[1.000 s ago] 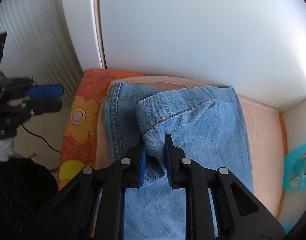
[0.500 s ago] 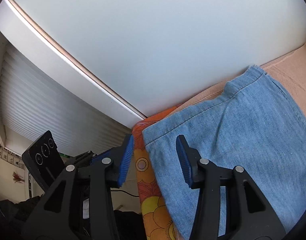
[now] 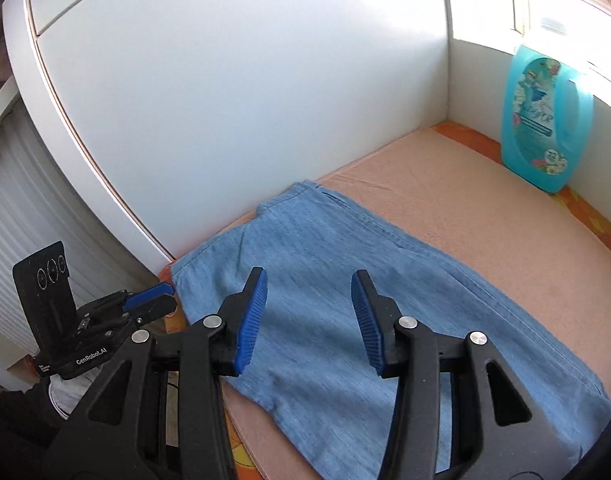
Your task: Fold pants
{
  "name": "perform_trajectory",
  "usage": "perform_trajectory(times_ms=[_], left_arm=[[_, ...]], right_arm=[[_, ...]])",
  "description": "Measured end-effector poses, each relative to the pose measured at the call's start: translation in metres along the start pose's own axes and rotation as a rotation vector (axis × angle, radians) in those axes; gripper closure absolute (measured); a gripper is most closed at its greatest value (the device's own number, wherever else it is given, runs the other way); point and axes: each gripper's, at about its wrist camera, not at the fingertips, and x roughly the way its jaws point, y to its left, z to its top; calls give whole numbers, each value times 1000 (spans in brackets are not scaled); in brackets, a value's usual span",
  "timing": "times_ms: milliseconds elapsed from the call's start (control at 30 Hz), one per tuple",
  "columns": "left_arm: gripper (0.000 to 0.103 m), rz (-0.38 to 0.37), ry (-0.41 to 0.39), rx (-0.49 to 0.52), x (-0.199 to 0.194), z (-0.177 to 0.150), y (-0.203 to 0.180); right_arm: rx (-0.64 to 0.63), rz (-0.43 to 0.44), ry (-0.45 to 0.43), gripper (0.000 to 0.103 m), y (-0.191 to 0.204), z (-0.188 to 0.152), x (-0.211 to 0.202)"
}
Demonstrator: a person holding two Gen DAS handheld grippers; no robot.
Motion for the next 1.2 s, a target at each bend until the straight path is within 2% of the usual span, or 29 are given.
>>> perform_trajectory(times_ms=[300,367,400,433,533,667,733,900,1033,1200], left_arm=[[80,-210,146,191,54,-3,-97],[75,-267,179,225,65,-6,-121],[69,-296,193,239,70,-9,-133],[68,-322,209,253,74,-12,-145],[68,-385,250,310,79,-27,-181],[68,-442,318,365,90,-50,-220],[68,-444,349,400,95,-63,-235],[68,-425,430,477,111,-89,-260],[68,-391,493,524,123,-105,-268],[68,-376,515,531,126,-106,-268]], right_arm=[[257,-279,-80,57,-125,-90,-110],[323,-351,-97,57,-156,-110,-138],[348,-391,-101,57,-171,-119,-152],[367,-442,-105,57,-186,-128,-166],[428,-541,-81,56,-235,-154,-202],[472,-638,-29,45,-297,-180,-234],[512,-633,-7,42,-327,-191,-242],[603,-519,55,41,-383,-211,-233],[603,-471,109,41,-408,-217,-213],[616,-356,139,41,-422,-225,-197]])
